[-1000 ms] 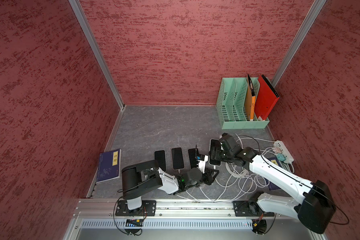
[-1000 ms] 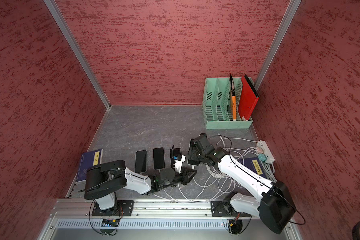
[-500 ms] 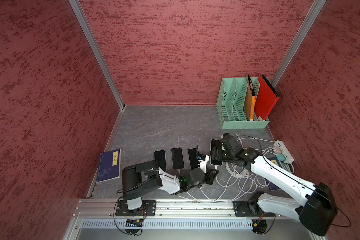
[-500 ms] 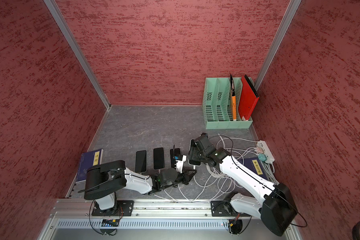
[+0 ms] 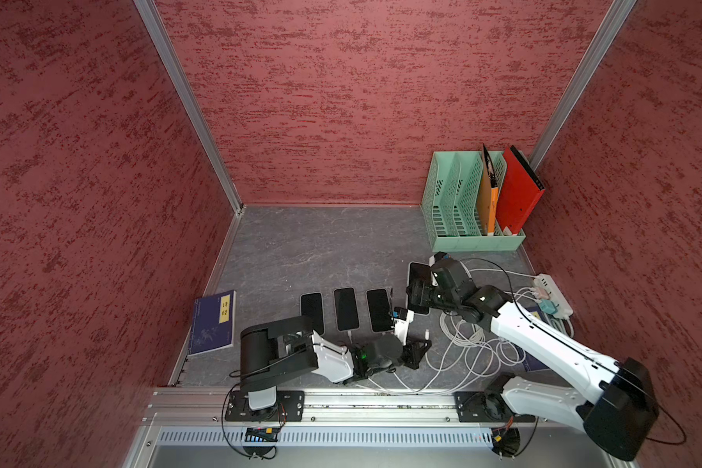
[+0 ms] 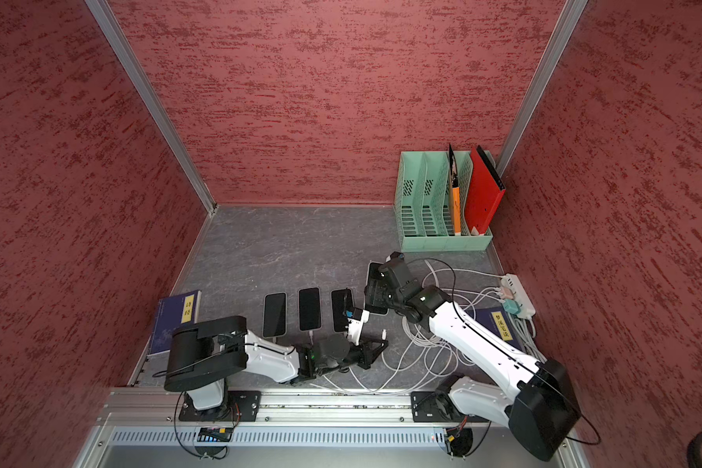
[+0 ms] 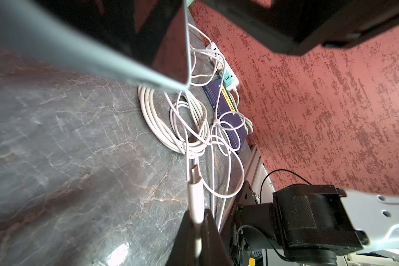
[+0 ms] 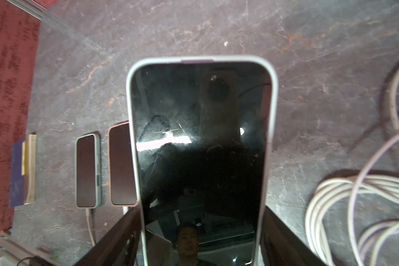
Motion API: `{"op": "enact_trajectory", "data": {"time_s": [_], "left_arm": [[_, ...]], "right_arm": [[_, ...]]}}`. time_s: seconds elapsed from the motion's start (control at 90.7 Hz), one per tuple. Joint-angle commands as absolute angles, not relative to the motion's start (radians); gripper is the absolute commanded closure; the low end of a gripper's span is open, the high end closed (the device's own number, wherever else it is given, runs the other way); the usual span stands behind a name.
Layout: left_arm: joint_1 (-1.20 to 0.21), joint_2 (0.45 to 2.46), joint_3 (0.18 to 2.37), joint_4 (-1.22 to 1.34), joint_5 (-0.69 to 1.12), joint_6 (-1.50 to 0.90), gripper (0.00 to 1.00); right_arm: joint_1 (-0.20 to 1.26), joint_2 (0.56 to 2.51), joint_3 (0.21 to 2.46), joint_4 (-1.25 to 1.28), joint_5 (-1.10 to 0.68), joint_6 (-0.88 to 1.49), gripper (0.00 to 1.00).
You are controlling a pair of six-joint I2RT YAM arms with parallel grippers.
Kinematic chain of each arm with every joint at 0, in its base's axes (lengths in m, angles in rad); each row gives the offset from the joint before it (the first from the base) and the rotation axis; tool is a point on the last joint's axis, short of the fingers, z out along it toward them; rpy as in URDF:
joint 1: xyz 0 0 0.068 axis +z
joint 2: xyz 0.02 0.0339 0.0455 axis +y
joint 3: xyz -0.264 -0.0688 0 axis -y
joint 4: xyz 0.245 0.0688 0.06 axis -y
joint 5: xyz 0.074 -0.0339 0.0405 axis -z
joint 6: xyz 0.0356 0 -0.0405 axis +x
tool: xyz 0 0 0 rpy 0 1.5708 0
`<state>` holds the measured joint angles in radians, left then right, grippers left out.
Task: Unplug the charging cable from the phone
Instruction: Remove the charging cable from the phone, then place the phone at the center of the board.
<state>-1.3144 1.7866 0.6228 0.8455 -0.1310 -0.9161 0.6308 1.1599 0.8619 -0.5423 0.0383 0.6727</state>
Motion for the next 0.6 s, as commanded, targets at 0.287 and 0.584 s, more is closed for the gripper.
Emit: {"op": "enact_trajectory", "data": {"time_s": [0.287, 0.584], "left_arm": [[-1.285, 1.299, 0.598, 0.287, -0.269, -0.721, 0.0], [-1.213, 0.678, 0.525, -0.214, -0.625, -0.77, 0.0]], "right_arm": [[0.598, 1.313, 1.024, -0.729, 0.134, 0.654, 1.0], [0.585, 1.536, 0.991, -0.657, 0.114, 0.615, 1.0]]}}
